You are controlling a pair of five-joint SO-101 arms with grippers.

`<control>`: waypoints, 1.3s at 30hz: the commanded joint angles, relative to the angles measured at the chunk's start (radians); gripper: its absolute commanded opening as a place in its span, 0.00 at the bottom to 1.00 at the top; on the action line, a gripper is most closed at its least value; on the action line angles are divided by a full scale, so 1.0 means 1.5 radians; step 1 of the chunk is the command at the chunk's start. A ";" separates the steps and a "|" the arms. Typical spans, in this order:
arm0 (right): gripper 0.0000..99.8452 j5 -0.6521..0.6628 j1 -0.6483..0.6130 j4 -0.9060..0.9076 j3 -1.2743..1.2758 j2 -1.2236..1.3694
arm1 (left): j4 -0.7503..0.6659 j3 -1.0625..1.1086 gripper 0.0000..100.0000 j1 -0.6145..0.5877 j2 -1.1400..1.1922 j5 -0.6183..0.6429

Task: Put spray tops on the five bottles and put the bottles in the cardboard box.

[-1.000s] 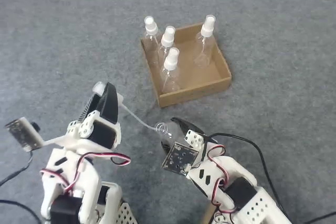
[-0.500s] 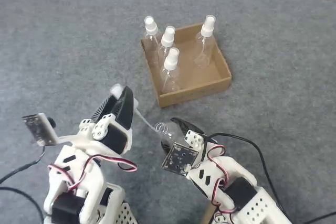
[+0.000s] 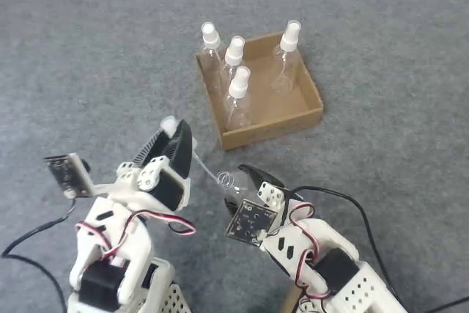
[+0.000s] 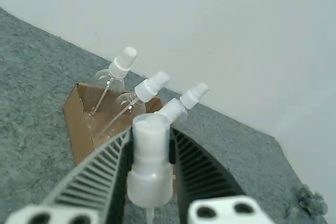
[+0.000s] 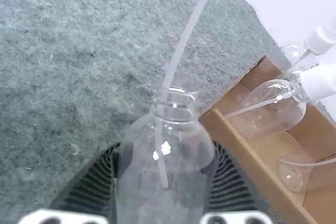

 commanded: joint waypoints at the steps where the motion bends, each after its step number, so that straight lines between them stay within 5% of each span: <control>1: 0.03 0.005 0.003 -0.019 -0.008 -0.018 | -0.041 0.010 0.01 0.012 -0.011 -0.015; 8: 0.01 0.005 0.006 -0.020 -0.010 -0.018 | -0.018 0.011 0.01 0.092 -0.011 -0.058; 34: 0.01 -0.033 0.034 -0.021 -0.029 -0.018 | -0.025 0.030 0.01 0.100 -0.011 -0.059; 39: 0.01 -0.033 0.034 -0.021 -0.029 -0.018 | -0.020 0.042 0.01 0.158 -0.011 -0.099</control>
